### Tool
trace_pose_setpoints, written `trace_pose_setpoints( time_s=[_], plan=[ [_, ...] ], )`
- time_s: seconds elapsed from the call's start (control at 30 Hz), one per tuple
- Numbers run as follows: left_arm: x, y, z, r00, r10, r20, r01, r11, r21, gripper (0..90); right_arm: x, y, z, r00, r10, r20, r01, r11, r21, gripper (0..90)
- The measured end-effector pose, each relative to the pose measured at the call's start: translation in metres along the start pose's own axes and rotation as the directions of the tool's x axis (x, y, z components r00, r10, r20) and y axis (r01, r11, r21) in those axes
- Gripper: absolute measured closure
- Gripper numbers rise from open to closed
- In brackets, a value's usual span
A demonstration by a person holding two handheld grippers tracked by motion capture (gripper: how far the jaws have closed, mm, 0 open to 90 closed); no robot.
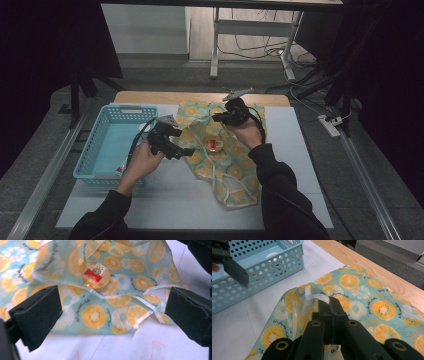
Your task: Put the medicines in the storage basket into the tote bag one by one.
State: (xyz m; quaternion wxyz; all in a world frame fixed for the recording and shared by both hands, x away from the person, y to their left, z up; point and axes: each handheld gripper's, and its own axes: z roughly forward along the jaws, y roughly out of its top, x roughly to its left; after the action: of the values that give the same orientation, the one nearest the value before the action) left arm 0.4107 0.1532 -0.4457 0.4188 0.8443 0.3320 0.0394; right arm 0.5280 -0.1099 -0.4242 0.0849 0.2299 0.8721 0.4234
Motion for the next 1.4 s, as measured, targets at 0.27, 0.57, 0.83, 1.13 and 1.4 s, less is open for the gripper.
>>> trace_pose_setpoints(
  time_s=[0.27,0.57,0.83,1.13,1.4],
  plan=[
    [0.009,-0.018,-0.026,0.9977,-0.024,-0.064,0.022,0.9995,-0.023,0.0,0.001,-0.001,0.0,1.0,-0.003,-0.003,0.003,1.0,0.0,89.9],
    [0.022,-0.041,-0.052,0.9875,-0.063,-0.144,0.061,0.9979,-0.021,0.0,0.002,-0.002,0.0,1.0,-0.003,-0.006,0.003,1.0,-0.003,89.9],
    [0.037,-0.064,-0.078,0.9588,-0.14,-0.247,0.137,0.9901,-0.031,0.0,0.002,-0.003,-0.001,1.0,-0.006,-0.006,0.006,1.0,-0.003,89.8],
    [0.059,-0.086,-0.085,0.9297,-0.169,-0.327,0.195,0.9795,0.05,0.0,0.002,-0.003,0.0,0.9999,-0.01,-0.006,0.01,1.0,0.0,89.8],
    [0.077,-0.098,-0.068,0.9134,-0.173,-0.368,0.252,0.9513,0.178,0.0,0.002,-0.004,0.0,1.0,-0.008,-0.004,0.008,1.0,0.005,89.8]
  ],
)
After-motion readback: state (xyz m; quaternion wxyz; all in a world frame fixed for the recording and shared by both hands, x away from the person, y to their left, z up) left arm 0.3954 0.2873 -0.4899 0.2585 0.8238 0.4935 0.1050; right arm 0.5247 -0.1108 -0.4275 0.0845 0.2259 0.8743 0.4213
